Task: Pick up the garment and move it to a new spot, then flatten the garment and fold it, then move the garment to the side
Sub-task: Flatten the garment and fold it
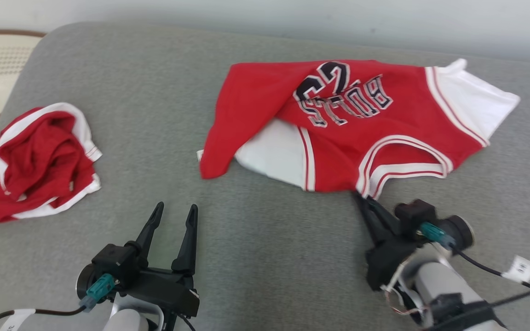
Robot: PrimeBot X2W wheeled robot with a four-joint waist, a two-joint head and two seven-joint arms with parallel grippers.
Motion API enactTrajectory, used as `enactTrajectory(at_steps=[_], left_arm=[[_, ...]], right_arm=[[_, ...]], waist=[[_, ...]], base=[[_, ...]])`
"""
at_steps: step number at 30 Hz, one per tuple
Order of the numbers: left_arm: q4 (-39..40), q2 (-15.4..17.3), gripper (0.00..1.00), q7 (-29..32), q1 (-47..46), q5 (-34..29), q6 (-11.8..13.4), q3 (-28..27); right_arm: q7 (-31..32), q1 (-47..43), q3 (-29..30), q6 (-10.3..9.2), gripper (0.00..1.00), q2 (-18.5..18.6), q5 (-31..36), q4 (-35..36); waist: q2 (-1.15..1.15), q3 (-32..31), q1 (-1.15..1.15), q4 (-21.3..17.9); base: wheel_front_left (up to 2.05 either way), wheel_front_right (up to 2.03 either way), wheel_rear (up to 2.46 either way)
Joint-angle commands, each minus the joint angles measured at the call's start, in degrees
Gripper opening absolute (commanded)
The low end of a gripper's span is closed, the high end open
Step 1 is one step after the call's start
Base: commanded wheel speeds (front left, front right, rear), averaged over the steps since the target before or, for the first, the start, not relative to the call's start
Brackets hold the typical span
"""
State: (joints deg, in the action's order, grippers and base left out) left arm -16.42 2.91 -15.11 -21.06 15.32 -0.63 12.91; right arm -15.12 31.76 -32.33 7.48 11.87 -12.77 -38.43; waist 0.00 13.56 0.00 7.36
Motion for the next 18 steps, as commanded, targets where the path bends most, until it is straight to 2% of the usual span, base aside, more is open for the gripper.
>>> enactTrajectory(at_steps=[1,10,18], left_arm=[[-0.3,0.0,1.0,-0.1,0.6,0.3,-0.1,-0.2],[-1.1,0.0,1.0,-0.1,0.6,-0.9,-1.0,-0.1],[-1.9,0.0,1.0,-0.1,1.9,-1.1,-1.4,0.4]], right_arm=[[0.0,-1.4,-0.2,0.02,0.0,1.3,-0.6,0.6],[0.0,-6.7,-1.9,0.02,0.0,11.9,-4.4,4.4],[0.0,-9.8,0.9,0.02,0.0,19.6,-5.1,2.4]], waist=[[0.0,-1.0,0.0,-2.4],[0.0,-2.6,0.0,-8.6],[0.0,-4.3,0.0,-10.2]], base=[[0.0,0.0,0.0],[0.0,0.0,0.0],[0.0,0.0,0.0]])
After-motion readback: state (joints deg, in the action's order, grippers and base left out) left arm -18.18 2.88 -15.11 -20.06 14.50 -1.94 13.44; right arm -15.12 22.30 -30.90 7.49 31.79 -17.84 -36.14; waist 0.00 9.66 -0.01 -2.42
